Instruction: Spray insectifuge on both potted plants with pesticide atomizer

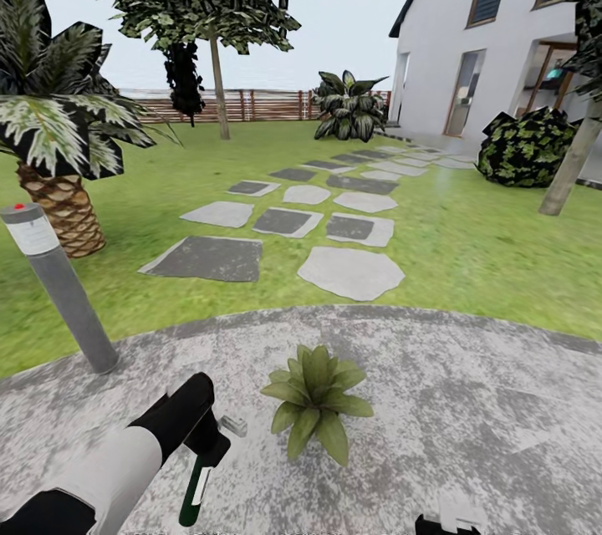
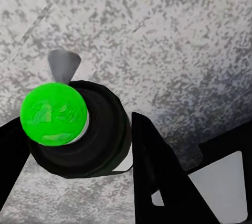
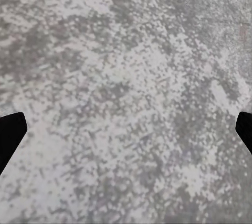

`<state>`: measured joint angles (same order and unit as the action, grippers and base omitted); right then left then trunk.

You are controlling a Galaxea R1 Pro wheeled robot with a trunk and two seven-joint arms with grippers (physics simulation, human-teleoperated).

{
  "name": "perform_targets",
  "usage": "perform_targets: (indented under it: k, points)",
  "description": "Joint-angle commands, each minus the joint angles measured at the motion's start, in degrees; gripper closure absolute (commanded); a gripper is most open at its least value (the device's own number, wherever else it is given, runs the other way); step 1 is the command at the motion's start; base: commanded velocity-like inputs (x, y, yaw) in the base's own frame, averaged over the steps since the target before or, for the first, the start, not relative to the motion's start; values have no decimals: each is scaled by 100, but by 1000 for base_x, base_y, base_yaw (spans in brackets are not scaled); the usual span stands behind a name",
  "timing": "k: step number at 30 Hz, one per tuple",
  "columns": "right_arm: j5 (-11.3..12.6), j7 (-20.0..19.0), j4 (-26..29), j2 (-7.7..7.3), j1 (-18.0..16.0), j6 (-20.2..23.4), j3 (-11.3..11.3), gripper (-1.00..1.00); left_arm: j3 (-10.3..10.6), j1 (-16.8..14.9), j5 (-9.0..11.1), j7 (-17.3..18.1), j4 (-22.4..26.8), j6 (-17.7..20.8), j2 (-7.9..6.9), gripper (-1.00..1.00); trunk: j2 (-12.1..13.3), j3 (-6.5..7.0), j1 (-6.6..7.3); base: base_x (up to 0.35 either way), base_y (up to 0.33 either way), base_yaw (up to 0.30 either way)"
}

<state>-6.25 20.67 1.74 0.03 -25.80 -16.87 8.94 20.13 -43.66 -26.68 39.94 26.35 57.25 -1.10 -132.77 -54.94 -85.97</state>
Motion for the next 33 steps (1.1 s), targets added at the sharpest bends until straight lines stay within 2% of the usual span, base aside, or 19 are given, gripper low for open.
perform_targets:
  k: [1,5,7,9,12,18,19,29,33]
  points:
    - [-67,12,-3,-4,-4,-18,47,-100,25,-3,-57,58,11,5,-4,100,-44,-33,-21,0,0,0]
    - [-72,-6,121,-16,-6,-20,51,-100,22,-2,-55,52,8,5,-4,100,-204,-127,-109,0,0,0]
    - [-69,-77,556,-24,-8,-6,55,-100,19,-7,-51,54,10,5,-4,100,-285,-166,-153,0,0,0]
    - [-64,-383,1215,-32,-9,10,62,-100,18,-10,-49,56,10,5,-4,100,-365,-202,-197,0,0,0]
    - [-59,-832,1538,-59,-7,5,60,-100,18,-11,-48,57,11,5,-4,100,-485,-257,-263,0,0,0]
    - [-56,-983,1438,-74,-4,-9,56,-100,13,-24,-48,71,11,12,-58,100,-726,-368,-395,0,0,0]
    - [-59,-845,909,-293,-4,-9,73,-100,18,-522,-65,734,2,15,-144,100,-726,-368,-395,0,0,0]
    - [-59,-845,908,-293,-4,-9,73,-100,23,-486,-65,726,2,5,-151,100,-726,-368,-395,1,0,0]
    - [-53,-844,908,-293,-4,-10,73,-100,26,-486,-65,726,2,3,-147,100,-726,-368,-395,162,100,0]
